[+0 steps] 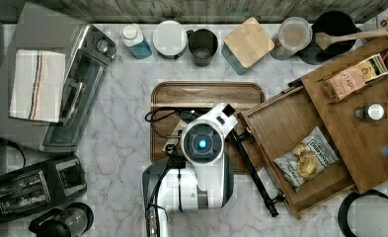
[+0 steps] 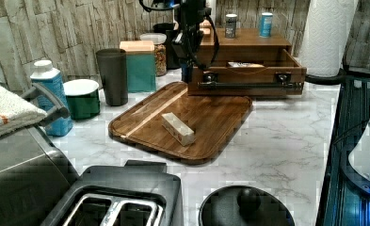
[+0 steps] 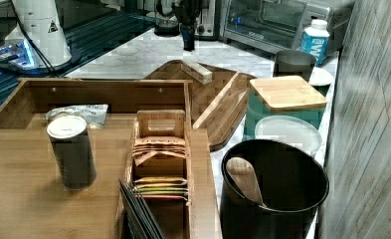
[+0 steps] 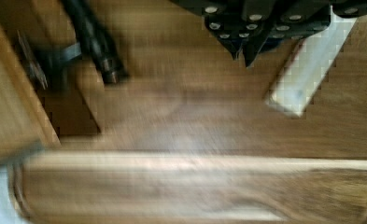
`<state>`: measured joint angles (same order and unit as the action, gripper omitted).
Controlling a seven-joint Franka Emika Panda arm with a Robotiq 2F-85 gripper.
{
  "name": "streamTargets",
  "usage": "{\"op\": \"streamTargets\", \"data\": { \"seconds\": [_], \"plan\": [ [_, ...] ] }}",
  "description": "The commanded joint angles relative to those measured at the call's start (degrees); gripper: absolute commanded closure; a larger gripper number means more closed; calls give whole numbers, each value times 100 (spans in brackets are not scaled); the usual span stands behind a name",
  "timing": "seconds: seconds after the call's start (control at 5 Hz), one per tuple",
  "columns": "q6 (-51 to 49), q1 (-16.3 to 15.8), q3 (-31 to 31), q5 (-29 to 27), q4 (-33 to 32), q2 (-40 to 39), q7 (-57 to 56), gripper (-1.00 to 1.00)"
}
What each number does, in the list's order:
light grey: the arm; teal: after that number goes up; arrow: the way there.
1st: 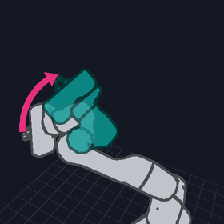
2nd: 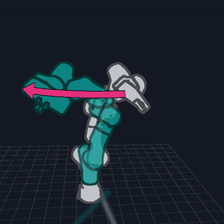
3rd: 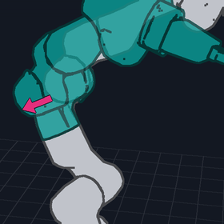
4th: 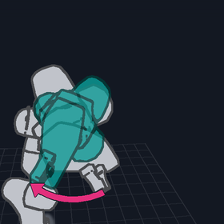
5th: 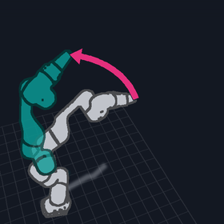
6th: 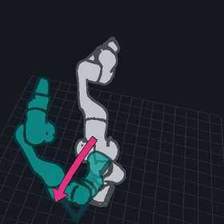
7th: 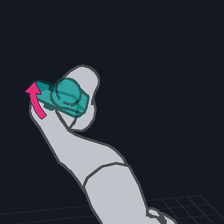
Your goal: Close the drawer.
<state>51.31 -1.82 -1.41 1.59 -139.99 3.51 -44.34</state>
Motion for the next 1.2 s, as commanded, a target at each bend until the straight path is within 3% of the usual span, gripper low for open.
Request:
{"op": "streamTargets", "data": {
  "seconds": [0.2, 0.6, 0.8, 1.2],
  "plan": [
    [400, 174, 211, 666, -932, 238, -1263, 100],
    [3, 399, 546, 417, -885, 299, -2306, 100],
    [95, 456, 664, 629, -1391, 600, -2286, 100],
    [43, 680, 1066, 750, -1482, 474, -2984, 100]
  ]
}}
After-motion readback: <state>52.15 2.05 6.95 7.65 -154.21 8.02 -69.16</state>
